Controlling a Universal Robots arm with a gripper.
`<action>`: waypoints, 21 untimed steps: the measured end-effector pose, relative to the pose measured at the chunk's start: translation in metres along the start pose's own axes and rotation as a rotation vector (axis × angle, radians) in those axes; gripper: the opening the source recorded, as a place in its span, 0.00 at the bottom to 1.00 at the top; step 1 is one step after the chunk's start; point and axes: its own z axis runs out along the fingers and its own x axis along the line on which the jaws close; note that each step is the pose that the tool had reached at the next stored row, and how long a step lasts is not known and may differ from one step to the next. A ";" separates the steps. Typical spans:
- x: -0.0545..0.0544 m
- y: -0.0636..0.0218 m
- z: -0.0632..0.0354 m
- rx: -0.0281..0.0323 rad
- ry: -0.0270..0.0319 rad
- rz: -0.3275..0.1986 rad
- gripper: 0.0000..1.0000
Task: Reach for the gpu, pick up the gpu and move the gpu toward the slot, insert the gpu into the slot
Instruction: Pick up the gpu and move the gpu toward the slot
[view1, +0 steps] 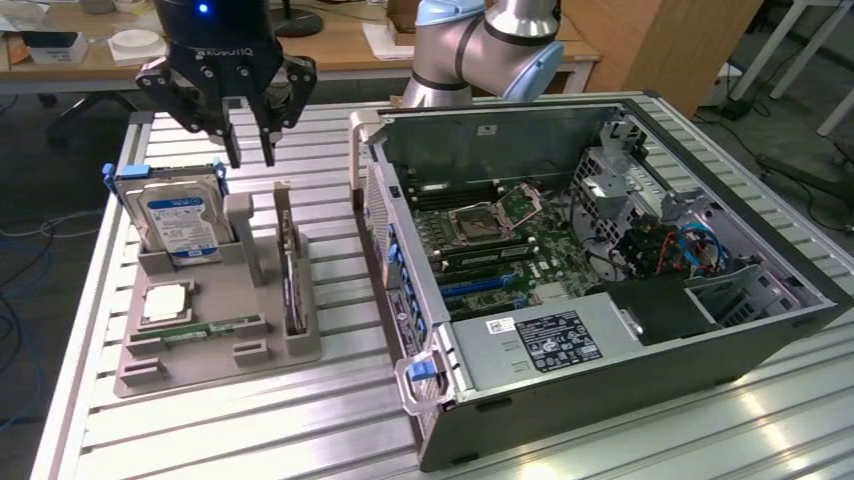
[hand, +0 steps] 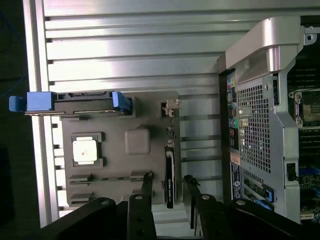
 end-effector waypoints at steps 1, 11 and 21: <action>0.000 0.0000 0.0000 0.0000 0.0000 0.000 0.41; 0.000 -0.0006 0.0035 -0.0006 0.0102 -0.073 0.65; -0.001 -0.0136 0.0200 -0.0003 0.0148 -0.085 0.65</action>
